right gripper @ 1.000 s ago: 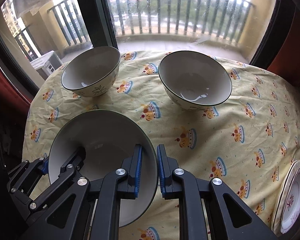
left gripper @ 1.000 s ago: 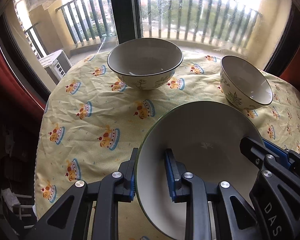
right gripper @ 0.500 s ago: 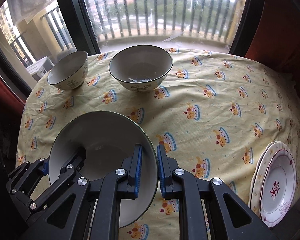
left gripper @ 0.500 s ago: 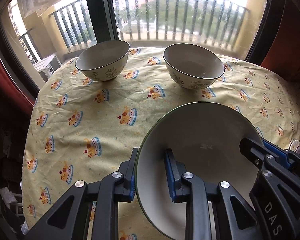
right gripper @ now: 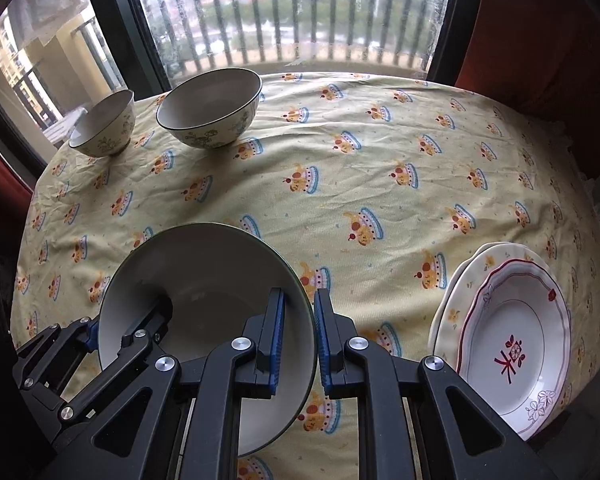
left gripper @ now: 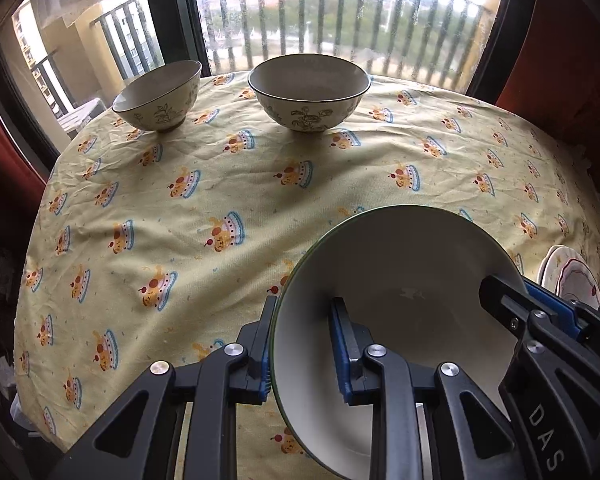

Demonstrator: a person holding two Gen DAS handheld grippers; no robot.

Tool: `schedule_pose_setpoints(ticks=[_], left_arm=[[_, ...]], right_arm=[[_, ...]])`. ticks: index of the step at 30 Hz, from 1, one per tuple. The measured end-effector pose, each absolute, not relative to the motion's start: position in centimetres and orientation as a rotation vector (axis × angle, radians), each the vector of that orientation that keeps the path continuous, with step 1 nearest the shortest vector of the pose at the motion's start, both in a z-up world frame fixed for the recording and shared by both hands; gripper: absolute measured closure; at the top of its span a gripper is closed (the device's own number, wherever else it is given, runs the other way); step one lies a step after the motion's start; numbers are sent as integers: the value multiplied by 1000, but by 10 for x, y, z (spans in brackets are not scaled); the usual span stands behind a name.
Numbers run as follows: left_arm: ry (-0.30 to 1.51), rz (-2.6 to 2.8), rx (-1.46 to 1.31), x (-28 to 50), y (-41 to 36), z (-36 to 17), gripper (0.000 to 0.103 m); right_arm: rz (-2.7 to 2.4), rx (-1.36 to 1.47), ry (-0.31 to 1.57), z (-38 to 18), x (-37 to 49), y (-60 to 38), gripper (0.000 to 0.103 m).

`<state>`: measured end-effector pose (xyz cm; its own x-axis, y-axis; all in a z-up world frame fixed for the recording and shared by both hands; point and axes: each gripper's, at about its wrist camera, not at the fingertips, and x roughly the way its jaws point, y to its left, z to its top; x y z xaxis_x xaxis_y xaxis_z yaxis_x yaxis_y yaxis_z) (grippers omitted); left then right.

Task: Organize plates and bowls
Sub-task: 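Lift and carry the cream bowl with both grippers toward the plate stack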

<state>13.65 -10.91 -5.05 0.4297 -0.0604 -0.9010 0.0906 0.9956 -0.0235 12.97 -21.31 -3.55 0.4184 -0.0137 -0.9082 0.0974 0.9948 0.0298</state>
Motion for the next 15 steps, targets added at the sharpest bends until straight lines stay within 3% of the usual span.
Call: schedule_pose_setpoints(ticks=[15], left_arm=[[1143,-60,11,106,-136,-72,80]], right_arm=[[-37,56,1178,-59,101,-243,85]])
